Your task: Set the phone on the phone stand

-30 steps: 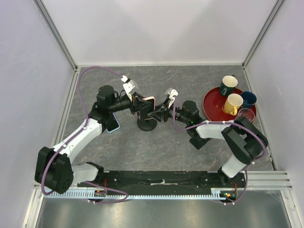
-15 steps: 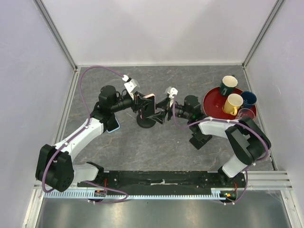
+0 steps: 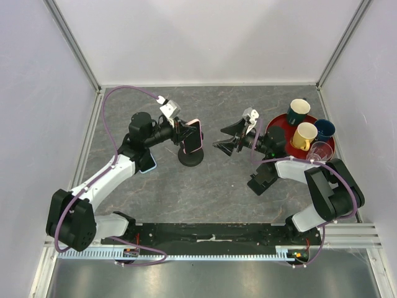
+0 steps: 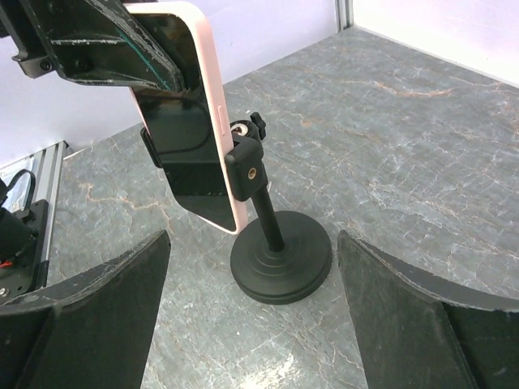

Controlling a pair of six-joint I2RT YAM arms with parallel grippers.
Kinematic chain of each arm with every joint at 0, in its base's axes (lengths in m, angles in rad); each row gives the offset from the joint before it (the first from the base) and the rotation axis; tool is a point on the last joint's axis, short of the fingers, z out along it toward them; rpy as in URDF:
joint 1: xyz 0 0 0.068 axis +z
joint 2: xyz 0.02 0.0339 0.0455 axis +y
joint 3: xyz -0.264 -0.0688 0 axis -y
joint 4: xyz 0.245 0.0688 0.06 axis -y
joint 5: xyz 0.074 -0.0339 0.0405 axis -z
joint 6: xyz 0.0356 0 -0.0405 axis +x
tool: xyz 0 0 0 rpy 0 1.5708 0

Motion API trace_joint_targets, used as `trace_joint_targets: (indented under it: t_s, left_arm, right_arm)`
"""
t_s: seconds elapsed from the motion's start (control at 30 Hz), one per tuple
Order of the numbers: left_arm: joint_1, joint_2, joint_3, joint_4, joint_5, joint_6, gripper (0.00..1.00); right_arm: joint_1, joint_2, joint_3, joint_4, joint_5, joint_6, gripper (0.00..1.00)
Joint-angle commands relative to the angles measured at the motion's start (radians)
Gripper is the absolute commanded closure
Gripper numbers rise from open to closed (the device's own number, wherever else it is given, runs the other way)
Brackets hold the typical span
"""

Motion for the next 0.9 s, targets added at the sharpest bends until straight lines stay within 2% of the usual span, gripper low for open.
trace_joint_targets:
  t_s: [0.0,0.37,0.53,0.67,0.8,0.87]
  left_arm:
    - [0.003,-0.053,-0.005,0.026,-0.149,-0.04,0.98]
    - [0.003,-0.119,0.027,-0.097,-0.431,-0.053,0.98]
    - [0.006,-0.155,0.108,-0.209,-0.61,-0.088,0.98]
    - [0.011,-0.18,0.145,-0.258,-0.603,-0.117,0.98]
    - [0.014,-0.204,0.124,-0.223,-0.468,-0.14,0.98]
    - [0.014,-0.206,0.122,-0.212,-0.442,-0.14,0.98]
  right_arm:
    - [-0.017,-0.002,-0.009,0.106,0.009,0.041,0.1]
    - [-0.023,0.028,0.012,0.093,0.029,0.052,0.1]
    - [-0.023,0.057,0.035,0.077,0.026,0.064,0.11]
    - [-0.023,0.063,0.041,0.096,-0.016,0.092,0.1]
    - [-0.023,0.112,0.026,0.312,-0.089,0.217,0.09]
    - [-0.023,0.114,0.032,0.305,-0.096,0.218,0.09]
